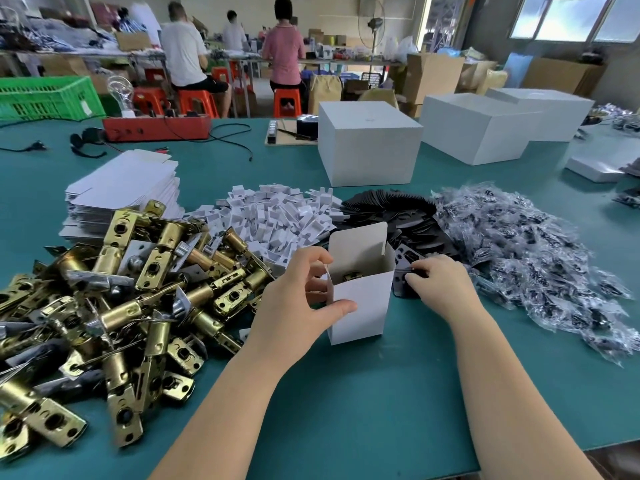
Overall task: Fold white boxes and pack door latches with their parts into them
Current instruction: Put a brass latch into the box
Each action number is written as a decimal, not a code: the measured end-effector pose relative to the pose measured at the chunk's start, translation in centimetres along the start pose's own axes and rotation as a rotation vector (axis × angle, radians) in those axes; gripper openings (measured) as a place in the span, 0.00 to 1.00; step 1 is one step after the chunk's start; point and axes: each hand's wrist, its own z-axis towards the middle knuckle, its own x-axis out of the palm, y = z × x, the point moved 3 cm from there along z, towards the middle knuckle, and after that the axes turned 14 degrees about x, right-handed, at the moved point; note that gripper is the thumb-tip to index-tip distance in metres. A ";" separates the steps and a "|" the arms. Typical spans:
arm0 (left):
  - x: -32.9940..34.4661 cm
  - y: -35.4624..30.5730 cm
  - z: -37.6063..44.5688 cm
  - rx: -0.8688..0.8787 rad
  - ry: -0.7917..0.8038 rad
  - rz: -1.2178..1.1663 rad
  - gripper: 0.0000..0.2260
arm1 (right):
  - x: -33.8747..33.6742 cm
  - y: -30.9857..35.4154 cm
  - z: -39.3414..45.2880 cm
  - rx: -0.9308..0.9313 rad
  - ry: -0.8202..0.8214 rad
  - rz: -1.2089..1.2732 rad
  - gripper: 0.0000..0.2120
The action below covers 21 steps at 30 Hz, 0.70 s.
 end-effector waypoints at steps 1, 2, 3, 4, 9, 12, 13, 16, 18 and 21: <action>0.0 0.0 0.0 0.002 0.000 0.002 0.29 | 0.1 -0.3 -0.1 0.009 0.012 0.020 0.17; 0.0 -0.1 0.0 0.003 0.001 0.003 0.29 | 0.1 -0.6 -0.2 0.014 0.025 0.042 0.20; -0.1 -0.1 0.0 0.004 0.003 0.002 0.29 | 0.1 -0.8 -0.3 0.011 0.032 0.051 0.22; 0.0 -0.1 0.0 0.003 0.006 -0.002 0.29 | 0.2 -0.9 -0.3 0.008 0.035 0.045 0.23; -0.1 -0.2 0.0 0.000 0.008 -0.011 0.28 | 0.5 -1.0 -0.1 0.027 0.032 0.010 0.25; -0.1 -0.4 0.1 0.006 0.005 -0.008 0.29 | 0.7 -0.8 -0.1 0.033 -0.004 0.029 0.23; -0.1 -0.4 0.1 0.011 0.004 -0.005 0.29 | 0.8 -0.7 -0.1 0.032 -0.015 0.037 0.23; 0.0 -0.5 0.1 0.019 0.000 -0.013 0.29 | 1.0 -0.5 -0.3 0.027 -0.021 0.087 0.19; 0.0 -0.5 0.0 0.015 -0.004 -0.022 0.29 | 0.9 -0.4 -0.4 0.013 -0.031 0.121 0.14; -0.1 -0.4 0.0 0.011 -0.003 -0.026 0.29 | 0.8 -0.2 -0.5 -0.022 -0.048 0.081 0.12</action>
